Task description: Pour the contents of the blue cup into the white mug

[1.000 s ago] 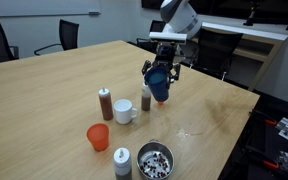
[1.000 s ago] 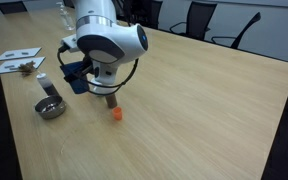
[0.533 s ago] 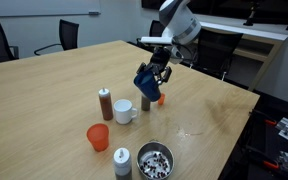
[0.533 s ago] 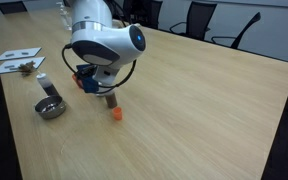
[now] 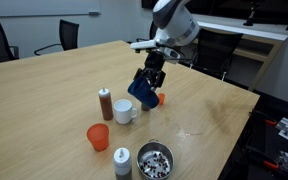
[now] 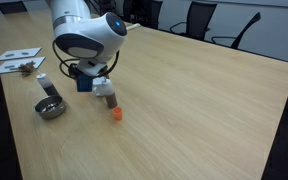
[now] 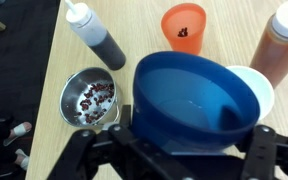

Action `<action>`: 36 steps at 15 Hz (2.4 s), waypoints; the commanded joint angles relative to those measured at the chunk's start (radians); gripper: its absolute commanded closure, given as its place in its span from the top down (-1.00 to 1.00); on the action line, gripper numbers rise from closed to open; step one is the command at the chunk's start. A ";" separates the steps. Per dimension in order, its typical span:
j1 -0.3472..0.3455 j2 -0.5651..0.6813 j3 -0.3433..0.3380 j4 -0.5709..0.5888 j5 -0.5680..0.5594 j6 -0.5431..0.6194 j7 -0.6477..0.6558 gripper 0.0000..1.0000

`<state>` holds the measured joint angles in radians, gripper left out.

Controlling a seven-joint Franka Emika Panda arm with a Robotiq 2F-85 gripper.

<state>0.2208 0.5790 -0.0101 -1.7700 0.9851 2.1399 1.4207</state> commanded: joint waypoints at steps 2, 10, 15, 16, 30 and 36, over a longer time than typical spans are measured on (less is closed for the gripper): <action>-0.007 -0.022 0.017 -0.015 -0.069 0.014 0.106 0.28; 0.001 0.016 0.024 0.055 -0.229 -0.037 0.269 0.28; -0.011 0.061 0.057 0.130 -0.311 -0.052 0.328 0.28; -0.016 0.072 0.064 0.146 -0.310 -0.044 0.320 0.28; -0.074 0.151 0.111 0.242 -0.268 -0.039 0.235 0.28; -0.056 0.147 0.102 0.226 -0.287 -0.017 0.254 0.78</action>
<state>0.1702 0.7257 0.0849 -1.5450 0.7036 2.1228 1.6716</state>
